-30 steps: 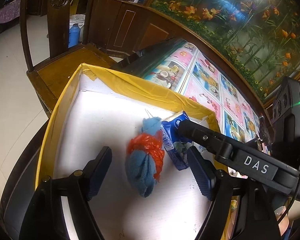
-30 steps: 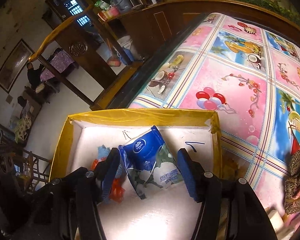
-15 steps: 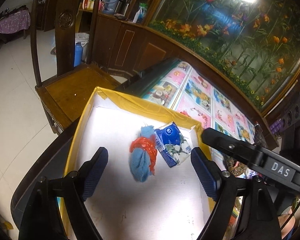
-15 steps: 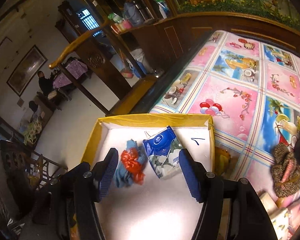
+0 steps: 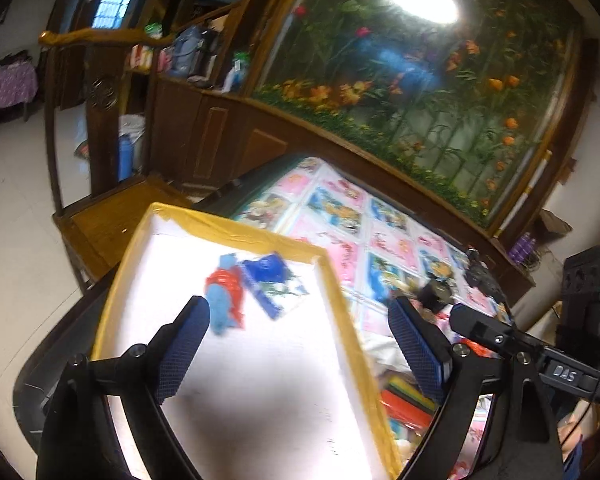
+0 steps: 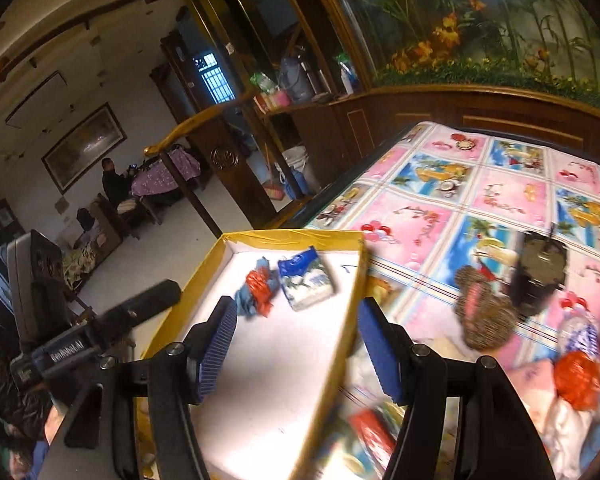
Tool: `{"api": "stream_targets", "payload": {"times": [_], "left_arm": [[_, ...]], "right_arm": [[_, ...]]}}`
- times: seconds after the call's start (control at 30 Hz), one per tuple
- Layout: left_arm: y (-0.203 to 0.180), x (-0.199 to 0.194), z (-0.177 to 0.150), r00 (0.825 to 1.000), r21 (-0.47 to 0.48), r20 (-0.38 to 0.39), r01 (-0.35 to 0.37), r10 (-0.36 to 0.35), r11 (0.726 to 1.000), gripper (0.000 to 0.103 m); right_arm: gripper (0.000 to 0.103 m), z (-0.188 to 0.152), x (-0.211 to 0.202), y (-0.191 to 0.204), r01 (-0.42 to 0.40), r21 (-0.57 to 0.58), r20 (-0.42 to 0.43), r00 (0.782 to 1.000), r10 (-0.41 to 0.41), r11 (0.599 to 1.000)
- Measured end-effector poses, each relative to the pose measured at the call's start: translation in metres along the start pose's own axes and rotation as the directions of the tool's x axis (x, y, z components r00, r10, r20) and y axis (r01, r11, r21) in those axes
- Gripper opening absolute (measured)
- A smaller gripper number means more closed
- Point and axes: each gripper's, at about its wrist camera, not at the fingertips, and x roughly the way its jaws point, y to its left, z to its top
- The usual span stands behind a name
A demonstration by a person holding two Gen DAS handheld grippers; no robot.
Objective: Organize soft objects
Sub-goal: 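Move both grippers back from the box to the table items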
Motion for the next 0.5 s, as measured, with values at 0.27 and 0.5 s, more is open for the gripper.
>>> {"api": "stream_targets", "payload": {"times": [0.27,0.5], "left_arm": [[-0.056,0.012,-0.03,0.992,0.103,-0.065,0.119,-0.112,0.988,0.091],[-0.105,0.046,-0.064,0.954,0.17,-0.239,0.224,-0.181,0.96,0.09]], "right_arm": [[0.068,-0.053,-0.07,-0.074,-0.023,0.071,0.018,1.0,0.022,0.997],[0.068,-0.091,-0.125,-0.125,0.014,0.142,0.076,0.997,-0.025,0.99]]}}
